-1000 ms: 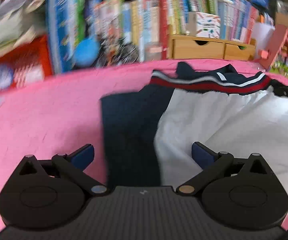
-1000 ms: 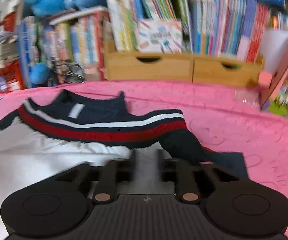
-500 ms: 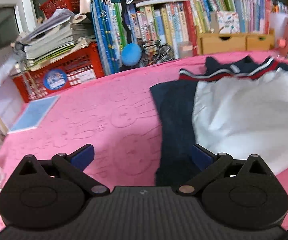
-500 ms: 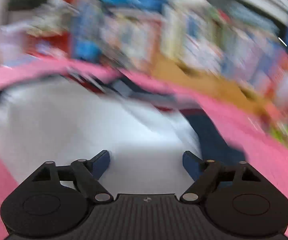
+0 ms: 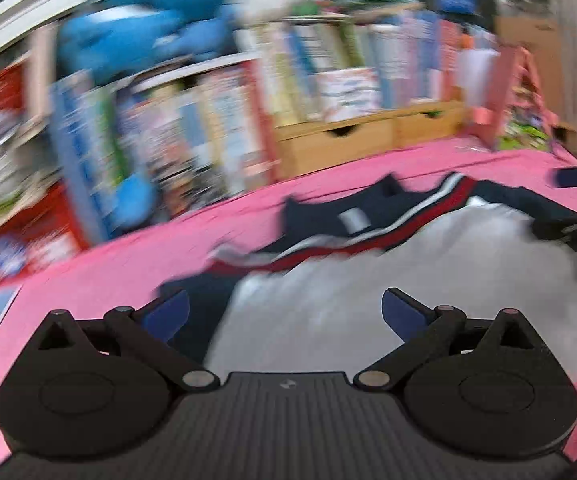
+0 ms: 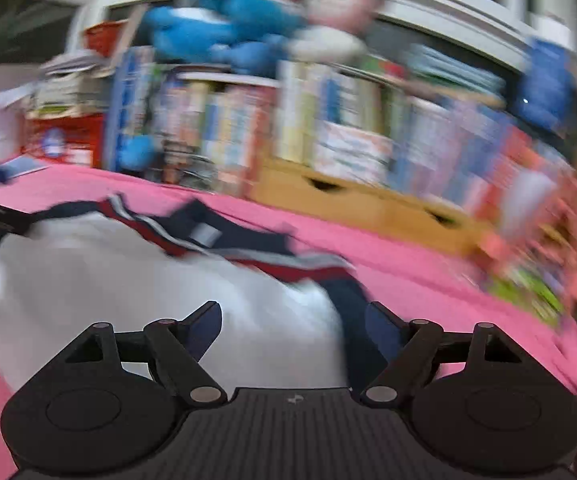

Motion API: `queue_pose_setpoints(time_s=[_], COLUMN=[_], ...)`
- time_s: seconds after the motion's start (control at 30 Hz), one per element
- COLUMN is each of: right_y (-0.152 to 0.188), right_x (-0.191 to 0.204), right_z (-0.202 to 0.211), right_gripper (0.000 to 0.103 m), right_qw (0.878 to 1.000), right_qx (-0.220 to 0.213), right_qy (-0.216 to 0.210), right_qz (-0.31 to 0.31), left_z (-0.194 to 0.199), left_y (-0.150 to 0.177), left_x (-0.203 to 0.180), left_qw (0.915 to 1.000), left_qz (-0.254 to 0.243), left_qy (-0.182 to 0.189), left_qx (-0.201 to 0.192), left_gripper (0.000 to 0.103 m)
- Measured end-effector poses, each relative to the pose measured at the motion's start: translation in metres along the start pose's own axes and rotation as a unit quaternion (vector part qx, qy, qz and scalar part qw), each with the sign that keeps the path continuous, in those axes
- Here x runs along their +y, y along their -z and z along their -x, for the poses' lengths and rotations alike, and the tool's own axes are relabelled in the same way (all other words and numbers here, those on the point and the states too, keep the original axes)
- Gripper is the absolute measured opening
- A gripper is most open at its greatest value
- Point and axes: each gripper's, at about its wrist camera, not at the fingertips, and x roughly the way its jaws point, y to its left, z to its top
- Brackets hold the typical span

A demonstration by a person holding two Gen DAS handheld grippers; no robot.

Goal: Fold clothes

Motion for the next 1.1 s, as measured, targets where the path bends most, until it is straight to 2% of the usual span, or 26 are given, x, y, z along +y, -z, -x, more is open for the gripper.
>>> queue_pose_setpoints(time_s=[0.03, 0.1, 0.17, 0.2, 0.27, 0.37, 0.43, 0.5, 0.6, 0.63, 0.7, 0.77, 0.83, 0.9, 0.93, 1.0, 1.1], right_y=[-0.008, -0.016, -0.008, 0.0, 0.017, 0.039, 0.043, 0.045, 0.047, 0.048, 0.051, 0.05, 0.049, 0.051, 0.052, 0.055, 0.057], right_x=[0.011, 0.022, 0.023, 0.025, 0.029, 0.036, 0.031, 0.028, 0.03, 0.031, 0.034, 0.032, 0.026, 0.019, 0.016, 0.012, 0.012], right_z=[-0.007, -0.008, -0.002, -0.002, -0.003, -0.015, -0.011, -0.011, -0.003, 0.0, 0.006, 0.005, 0.0, -0.007, -0.008, -0.008, -0.005], right_gripper=[0.068, 0.068, 0.068, 0.068, 0.069, 0.068, 0.073, 0.073, 0.078, 0.083, 0.086, 0.087, 0.087, 0.087, 0.087, 0.087, 0.088], right_qw=[1.0, 1.0, 0.999, 0.998, 0.998, 0.997, 0.995, 0.994, 0.995, 0.996, 0.996, 0.996, 0.994, 0.991, 0.989, 0.987, 0.986], right_qx=[-0.001, -0.007, -0.01, 0.0, 0.024, 0.063, 0.064, 0.067, 0.05, 0.044, 0.029, 0.024, 0.032, 0.043, 0.046, 0.045, 0.038], right_qy=[0.0, -0.011, -0.029, -0.032, -0.034, -0.026, -0.026, -0.025, -0.029, -0.031, -0.045, -0.048, -0.051, -0.046, -0.045, -0.043, -0.038], right_qz=[-0.001, -0.022, -0.043, -0.045, -0.042, -0.043, -0.068, -0.079, -0.076, -0.075, -0.064, -0.069, -0.094, -0.122, -0.134, -0.15, -0.157], left_z=[-0.017, -0.05, -0.094, -0.115, -0.143, -0.164, -0.178, -0.184, -0.177, -0.165, -0.131, -0.101, -0.087, -0.089, -0.097, -0.116, -0.15], left_y=[-0.01, -0.03, -0.04, -0.039, -0.038, -0.049, -0.056, -0.059, -0.065, -0.066, -0.063, -0.056, -0.046, -0.034, -0.03, -0.03, -0.035], left_x=[-0.01, -0.031, -0.049, -0.056, -0.06, -0.049, -0.042, -0.034, -0.027, -0.021, -0.012, -0.013, -0.024, -0.042, -0.05, -0.053, -0.045], left_qw=[0.9997, 0.9973, 0.992, 0.9887, 0.9872, 0.991, 0.9924, 0.993, 0.9923, 0.9938, 0.9958, 0.9948, 0.9914, 0.9866, 0.9847, 0.9881, 0.9932], left_qz=[-0.022, -0.067, -0.114, -0.131, -0.139, -0.098, -0.07, -0.04, -0.009, 0.003, 0.023, 0.012, -0.026, -0.079, -0.101, -0.09, -0.04], left_qy=[0.009, 0.025, 0.008, 0.0, -0.011, -0.028, -0.038, -0.044, -0.051, -0.029, 0.032, 0.071, 0.092, 0.087, 0.077, 0.059, 0.038], left_qx=[0.006, 0.02, 0.052, 0.072, 0.078, 0.088, 0.094, 0.103, 0.112, 0.107, 0.082, 0.073, 0.089, 0.113, 0.12, 0.11, 0.102], left_gripper=[0.102, 0.096, 0.09, 0.085, 0.086, 0.086, 0.087, 0.087, 0.08, 0.08, 0.08, 0.082, 0.085, 0.085, 0.089, 0.101, 0.103])
